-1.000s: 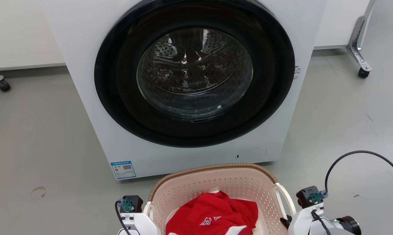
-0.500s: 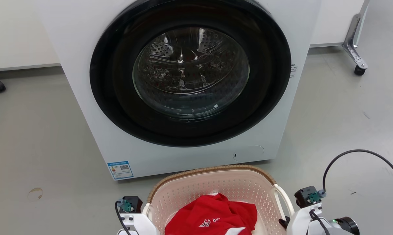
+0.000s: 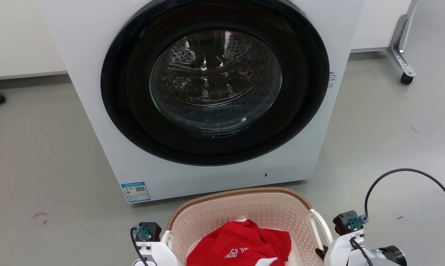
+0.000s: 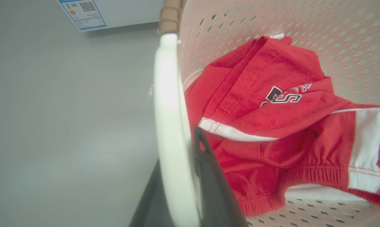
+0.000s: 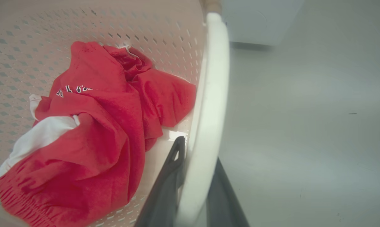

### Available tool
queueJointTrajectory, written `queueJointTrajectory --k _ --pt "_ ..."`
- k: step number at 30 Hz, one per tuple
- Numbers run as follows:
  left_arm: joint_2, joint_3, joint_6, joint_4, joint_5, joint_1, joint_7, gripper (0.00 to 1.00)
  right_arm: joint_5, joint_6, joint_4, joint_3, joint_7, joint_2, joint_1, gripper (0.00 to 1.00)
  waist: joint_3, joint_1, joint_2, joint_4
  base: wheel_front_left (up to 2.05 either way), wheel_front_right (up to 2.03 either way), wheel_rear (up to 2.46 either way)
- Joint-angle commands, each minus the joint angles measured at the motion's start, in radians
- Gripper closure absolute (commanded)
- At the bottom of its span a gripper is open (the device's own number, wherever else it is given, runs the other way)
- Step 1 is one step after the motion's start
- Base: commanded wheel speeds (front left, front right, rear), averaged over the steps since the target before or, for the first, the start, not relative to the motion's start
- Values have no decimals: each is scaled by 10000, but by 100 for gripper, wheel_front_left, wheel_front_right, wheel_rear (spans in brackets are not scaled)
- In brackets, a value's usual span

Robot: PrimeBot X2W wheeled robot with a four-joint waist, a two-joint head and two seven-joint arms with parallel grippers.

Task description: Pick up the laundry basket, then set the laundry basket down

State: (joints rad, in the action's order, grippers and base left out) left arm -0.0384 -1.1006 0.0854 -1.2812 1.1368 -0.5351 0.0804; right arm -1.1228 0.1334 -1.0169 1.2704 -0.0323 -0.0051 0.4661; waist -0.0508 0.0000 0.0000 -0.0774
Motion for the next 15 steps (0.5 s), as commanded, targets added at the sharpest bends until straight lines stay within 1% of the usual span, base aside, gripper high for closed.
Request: queueJointTrajectory --k 1,15 --pt "-474 57 167 -79 -80 -388 -44 100 -23 -27 3 -21 81 -452 352 100 7 0 0 0 0 0 0" --pt "-437 26 95 -88 -62 -449 -75 100 -104 -27 14 56 168 -452 355 100 138 0 0 53 0 0 0"
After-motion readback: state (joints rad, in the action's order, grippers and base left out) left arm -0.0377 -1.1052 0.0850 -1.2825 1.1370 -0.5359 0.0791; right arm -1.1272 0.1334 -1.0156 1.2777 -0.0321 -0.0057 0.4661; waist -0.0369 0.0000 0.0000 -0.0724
